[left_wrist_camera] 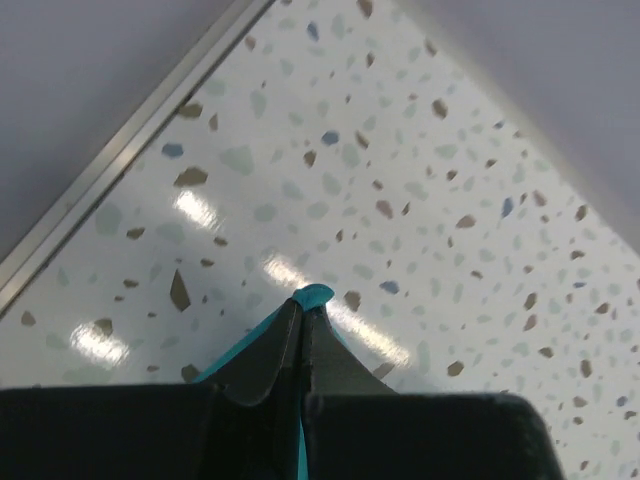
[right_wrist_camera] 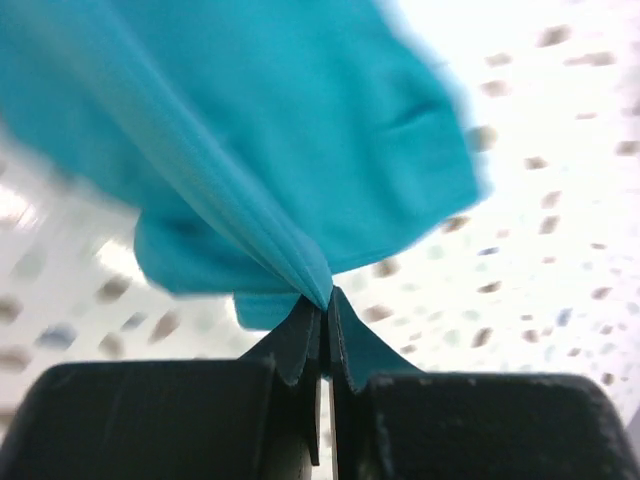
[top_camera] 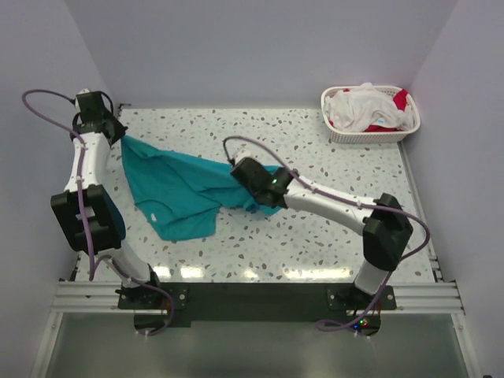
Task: Fold and stack the t-shirts
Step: Flatten the tshirt out
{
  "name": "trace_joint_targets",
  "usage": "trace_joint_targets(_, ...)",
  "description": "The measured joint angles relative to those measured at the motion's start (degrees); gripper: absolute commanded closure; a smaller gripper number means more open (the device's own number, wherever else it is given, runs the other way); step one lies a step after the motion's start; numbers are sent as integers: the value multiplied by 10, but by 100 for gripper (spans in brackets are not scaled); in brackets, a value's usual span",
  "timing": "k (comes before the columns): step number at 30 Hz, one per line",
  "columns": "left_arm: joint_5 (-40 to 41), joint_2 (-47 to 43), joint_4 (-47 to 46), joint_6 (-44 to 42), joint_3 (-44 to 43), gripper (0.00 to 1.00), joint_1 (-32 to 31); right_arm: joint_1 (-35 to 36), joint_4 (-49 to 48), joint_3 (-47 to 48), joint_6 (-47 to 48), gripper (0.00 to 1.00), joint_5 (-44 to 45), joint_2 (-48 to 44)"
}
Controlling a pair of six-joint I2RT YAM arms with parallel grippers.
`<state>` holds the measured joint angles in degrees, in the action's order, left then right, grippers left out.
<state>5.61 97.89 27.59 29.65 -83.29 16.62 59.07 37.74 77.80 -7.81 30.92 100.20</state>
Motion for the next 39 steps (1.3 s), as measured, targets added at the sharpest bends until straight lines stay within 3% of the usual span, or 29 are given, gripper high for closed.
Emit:
trace_joint_targets(5,-20,17,24,10,-121,100,-6,-148,-3,113,52,100,14,-46)
trace_joint_targets(7,-33,14,37,13,-151,100,-12,-176,-2,164,78,100,20,-60)
trace_joint_targets(14,-35,-83,86,11,-163,100,-17,-155,36,231,153,100,14,-162)
trace_joint_targets(20,-21,-269,111,-3,-174,100,-18,-155,103,253,171,100,-72,-304)
trace_joint_targets(25,-14,-365,120,-20,-235,100,-21,-155,155,313,175,100,-143,-381)
trace_joint_targets(29,-14,-380,124,-38,-310,100,-21,-154,180,347,175,100,-170,-393)
trace_joint_targets(33,-24,-377,122,-55,-322,100,-21,-154,191,343,174,100,-169,-382)
trace_joint_targets(36,-46,-363,99,-64,-292,100,-20,-155,188,310,172,100,-150,-365)
trace_joint_targets(39,-82,-342,45,-65,-203,100,-20,-156,164,238,169,100,-119,-342)
